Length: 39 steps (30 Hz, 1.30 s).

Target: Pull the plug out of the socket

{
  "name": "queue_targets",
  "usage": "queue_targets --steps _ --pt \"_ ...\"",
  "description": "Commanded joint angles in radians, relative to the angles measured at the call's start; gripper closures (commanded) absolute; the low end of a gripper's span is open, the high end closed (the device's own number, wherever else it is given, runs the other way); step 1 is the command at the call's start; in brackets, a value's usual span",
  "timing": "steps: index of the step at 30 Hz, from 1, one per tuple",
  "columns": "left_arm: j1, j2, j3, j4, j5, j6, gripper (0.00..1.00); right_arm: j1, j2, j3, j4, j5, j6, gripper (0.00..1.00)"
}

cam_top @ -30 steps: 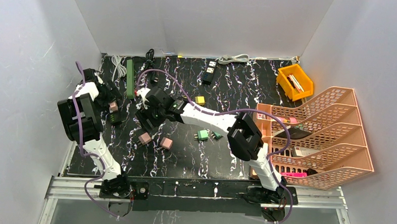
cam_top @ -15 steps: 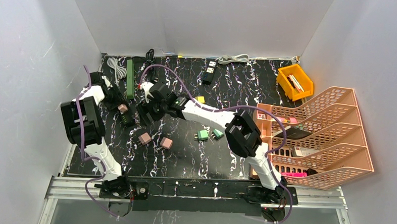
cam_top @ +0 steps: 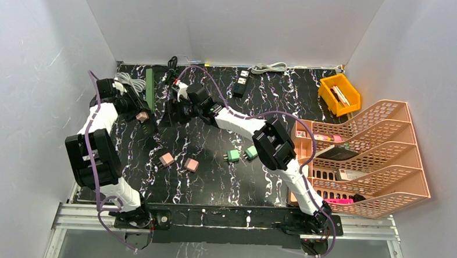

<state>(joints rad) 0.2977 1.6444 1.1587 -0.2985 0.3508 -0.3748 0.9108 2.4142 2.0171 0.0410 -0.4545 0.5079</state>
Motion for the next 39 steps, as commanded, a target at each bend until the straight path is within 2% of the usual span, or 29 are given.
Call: queue_targets --steps 1,9,17,19,21,24,26,29,32,39 --pt "0.000 -0.082 -0.020 0.059 0.088 -0.024 1.00 0.008 0.015 0.077 0.132 -0.126 0.130 0.09" --pt "-0.018 -0.136 -0.029 0.087 0.115 -0.047 1.00 0.013 0.092 0.175 0.111 -0.148 0.182 0.10" --pt "-0.041 -0.162 -0.033 0.086 0.119 -0.046 1.00 0.023 0.083 0.199 0.083 -0.098 0.121 0.10" --pt "-0.044 -0.162 -0.032 0.081 0.110 -0.049 1.00 0.043 0.062 0.202 0.037 -0.032 0.022 0.11" --pt "-0.047 -0.161 -0.026 0.070 0.100 -0.054 1.00 0.087 0.014 0.175 -0.011 0.104 -0.131 0.11" --pt "-0.050 -0.153 -0.006 0.038 0.082 -0.059 1.00 0.162 -0.057 0.078 0.005 0.336 -0.331 0.11" --pt "-0.051 -0.144 0.007 0.018 0.077 -0.062 1.00 0.186 -0.083 0.030 0.041 0.401 -0.375 0.13" --pt "-0.051 -0.144 0.017 0.007 0.082 -0.069 1.00 0.184 -0.073 0.047 0.051 0.408 -0.360 0.14" --pt "-0.052 -0.158 0.018 0.007 0.084 -0.070 1.00 0.170 -0.032 0.114 0.019 0.347 -0.306 0.14" --pt "-0.052 -0.193 0.011 0.004 0.093 -0.063 1.00 0.070 0.005 0.113 0.123 0.130 -0.037 0.15"
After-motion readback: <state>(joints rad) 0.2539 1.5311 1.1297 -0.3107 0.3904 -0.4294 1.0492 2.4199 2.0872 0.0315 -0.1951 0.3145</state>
